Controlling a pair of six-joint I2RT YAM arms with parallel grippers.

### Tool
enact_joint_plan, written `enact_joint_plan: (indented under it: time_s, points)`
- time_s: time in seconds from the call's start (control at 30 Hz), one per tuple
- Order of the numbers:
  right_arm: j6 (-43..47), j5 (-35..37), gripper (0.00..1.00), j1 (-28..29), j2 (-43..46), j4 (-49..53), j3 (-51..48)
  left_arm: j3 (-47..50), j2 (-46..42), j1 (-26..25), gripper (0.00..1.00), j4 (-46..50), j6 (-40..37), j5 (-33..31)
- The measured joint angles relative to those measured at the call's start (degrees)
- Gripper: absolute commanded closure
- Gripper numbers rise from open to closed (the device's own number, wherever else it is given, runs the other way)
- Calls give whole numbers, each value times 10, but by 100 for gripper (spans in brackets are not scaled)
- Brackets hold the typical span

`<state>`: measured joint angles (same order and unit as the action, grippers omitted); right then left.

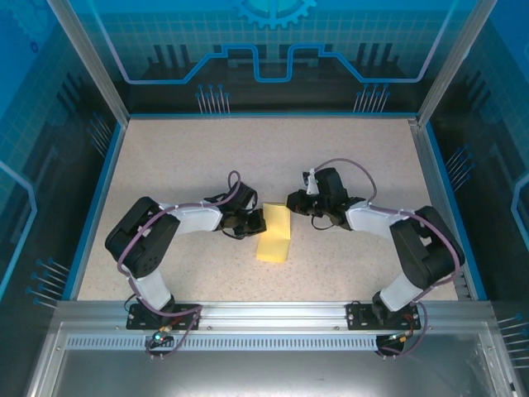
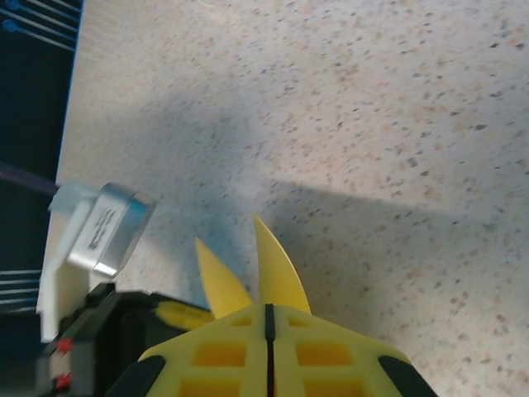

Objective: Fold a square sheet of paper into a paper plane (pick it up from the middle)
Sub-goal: First fold in half a square sheet of paper at the center of the table.

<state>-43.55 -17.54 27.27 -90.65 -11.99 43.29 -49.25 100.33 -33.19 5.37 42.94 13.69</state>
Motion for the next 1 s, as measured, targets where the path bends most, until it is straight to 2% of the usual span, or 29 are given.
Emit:
enact_joint_plan:
  time_s: [0.2, 0.3, 0.4, 0.6, 0.73, 1.0]
  points:
    - [8, 39, 74, -11, 58, 52, -14, 0, 0, 0, 100, 0, 0, 0]
    - [12, 56, 72, -45, 76, 73, -11, 0, 0, 0, 100, 0, 0, 0]
    - [17, 60, 75, -57, 82, 91, 3, 0, 0, -1, 100, 0, 0, -2]
    - [29, 44, 83, -1, 69, 92, 16, 0, -1, -3, 100, 2, 0, -6]
    - [18, 3, 85, 24, 16, 63, 3, -2, -1, -5, 100, 4, 0, -9]
    - [9, -36, 88, 26, -96, 50, 9, -2, -1, -6, 100, 4, 0, -13]
